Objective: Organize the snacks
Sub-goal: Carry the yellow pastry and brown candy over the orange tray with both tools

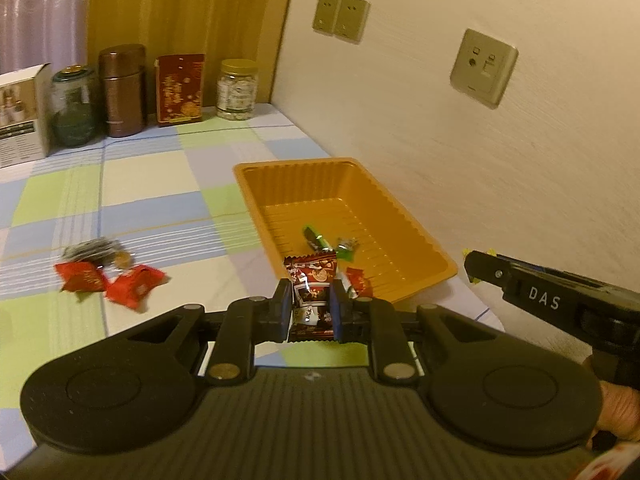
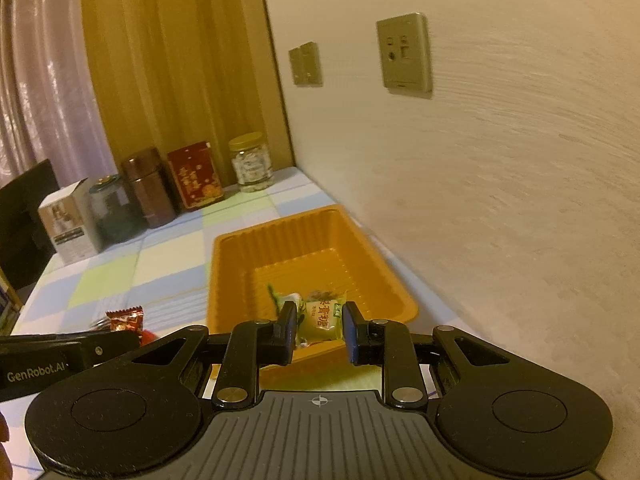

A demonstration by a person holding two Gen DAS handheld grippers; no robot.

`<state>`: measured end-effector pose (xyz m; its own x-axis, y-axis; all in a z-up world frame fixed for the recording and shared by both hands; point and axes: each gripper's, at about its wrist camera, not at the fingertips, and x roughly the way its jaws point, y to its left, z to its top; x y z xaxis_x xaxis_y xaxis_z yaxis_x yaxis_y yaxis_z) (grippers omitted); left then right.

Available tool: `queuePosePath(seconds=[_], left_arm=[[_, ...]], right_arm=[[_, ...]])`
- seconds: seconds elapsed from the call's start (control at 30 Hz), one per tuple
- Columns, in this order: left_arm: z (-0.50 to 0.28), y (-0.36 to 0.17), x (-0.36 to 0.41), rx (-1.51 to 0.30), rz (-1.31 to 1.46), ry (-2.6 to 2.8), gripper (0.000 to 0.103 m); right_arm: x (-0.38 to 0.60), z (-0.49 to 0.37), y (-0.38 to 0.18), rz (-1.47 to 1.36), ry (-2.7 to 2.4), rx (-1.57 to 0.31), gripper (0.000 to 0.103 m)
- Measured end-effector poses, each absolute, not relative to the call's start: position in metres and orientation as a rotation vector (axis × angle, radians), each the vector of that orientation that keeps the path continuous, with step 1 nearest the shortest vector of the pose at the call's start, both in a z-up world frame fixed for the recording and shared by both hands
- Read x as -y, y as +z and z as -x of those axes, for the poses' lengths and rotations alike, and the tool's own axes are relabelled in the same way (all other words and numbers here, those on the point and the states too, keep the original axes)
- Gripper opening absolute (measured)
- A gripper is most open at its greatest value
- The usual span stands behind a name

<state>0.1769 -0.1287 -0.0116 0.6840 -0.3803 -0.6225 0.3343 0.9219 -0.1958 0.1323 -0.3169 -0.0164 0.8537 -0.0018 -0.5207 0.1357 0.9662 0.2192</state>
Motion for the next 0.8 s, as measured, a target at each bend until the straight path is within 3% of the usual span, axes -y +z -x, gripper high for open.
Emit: queuePosePath(seconds=[0.8], left_arm=[[-0.247,-0.047,0.171,-0.756,0.028,-0.439,0.017]], right_arm=[[0.340,-0.185,-0.042,-0.252,-0.093,-0.587,0.025]])
